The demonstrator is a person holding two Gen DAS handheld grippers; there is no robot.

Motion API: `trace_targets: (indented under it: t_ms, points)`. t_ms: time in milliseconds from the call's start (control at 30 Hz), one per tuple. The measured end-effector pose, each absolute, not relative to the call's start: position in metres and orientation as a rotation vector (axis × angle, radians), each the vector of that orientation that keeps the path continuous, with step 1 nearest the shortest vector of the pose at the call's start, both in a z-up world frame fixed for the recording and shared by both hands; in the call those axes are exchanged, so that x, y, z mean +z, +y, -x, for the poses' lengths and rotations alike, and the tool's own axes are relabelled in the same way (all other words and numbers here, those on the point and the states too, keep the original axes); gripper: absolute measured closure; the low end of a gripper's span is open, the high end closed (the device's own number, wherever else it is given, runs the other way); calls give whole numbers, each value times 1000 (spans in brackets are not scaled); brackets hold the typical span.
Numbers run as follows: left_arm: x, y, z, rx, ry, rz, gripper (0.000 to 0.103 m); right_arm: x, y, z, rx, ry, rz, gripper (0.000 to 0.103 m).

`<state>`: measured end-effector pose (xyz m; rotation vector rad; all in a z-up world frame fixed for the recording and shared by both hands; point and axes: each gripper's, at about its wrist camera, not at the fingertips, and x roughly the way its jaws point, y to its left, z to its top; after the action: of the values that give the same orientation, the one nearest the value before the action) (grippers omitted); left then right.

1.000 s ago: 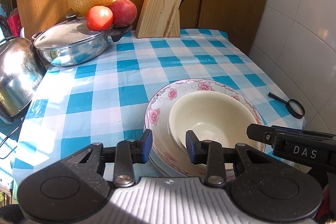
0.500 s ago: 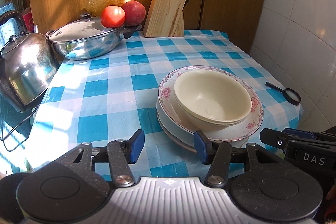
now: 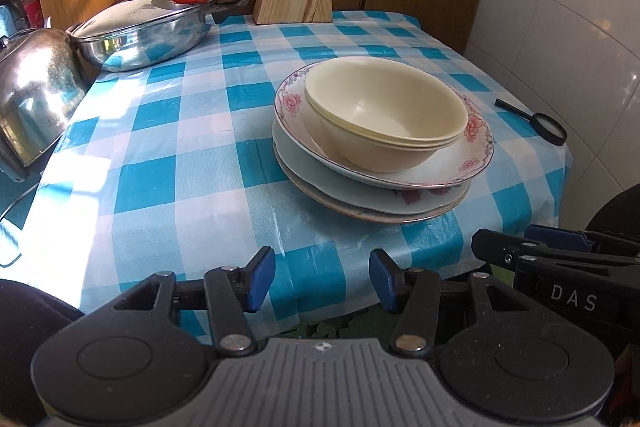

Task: Organize plates and bowls

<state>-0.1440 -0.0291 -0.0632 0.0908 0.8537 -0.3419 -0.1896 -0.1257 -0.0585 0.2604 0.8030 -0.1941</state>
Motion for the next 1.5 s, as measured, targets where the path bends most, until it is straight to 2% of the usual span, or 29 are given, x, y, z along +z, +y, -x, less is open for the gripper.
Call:
trace_targets:
  t_ms: [1500]
  points:
    - [-65, -41, 152, -350, 825, -166, 57, -71, -123, 187, -215, 833, -254, 40]
